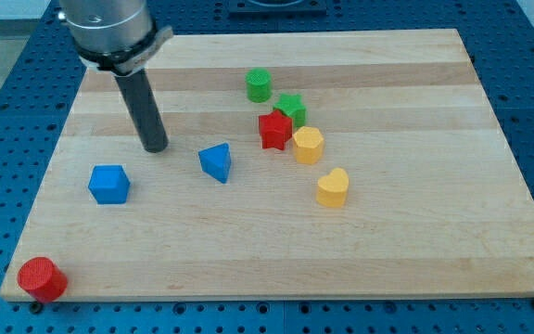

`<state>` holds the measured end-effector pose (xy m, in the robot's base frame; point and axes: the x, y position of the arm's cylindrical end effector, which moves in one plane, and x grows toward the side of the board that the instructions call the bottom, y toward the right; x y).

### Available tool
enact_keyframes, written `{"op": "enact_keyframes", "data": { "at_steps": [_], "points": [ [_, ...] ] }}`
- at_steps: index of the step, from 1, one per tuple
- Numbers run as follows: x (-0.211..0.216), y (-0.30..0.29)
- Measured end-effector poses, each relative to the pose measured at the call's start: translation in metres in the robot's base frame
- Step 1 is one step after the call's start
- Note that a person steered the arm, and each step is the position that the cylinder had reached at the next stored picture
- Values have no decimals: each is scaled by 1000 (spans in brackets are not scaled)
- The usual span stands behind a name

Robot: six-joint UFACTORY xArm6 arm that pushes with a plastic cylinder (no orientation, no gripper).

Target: Place the blue cube diagonal to the red circle

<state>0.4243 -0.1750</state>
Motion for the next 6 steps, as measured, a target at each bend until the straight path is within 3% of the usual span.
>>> {"op": "enact_keyframes", "data": {
  "at_steps": [2, 5, 6],
  "points": [
    [15, -49],
    [91, -50],
    [92, -50]
  ]
}}
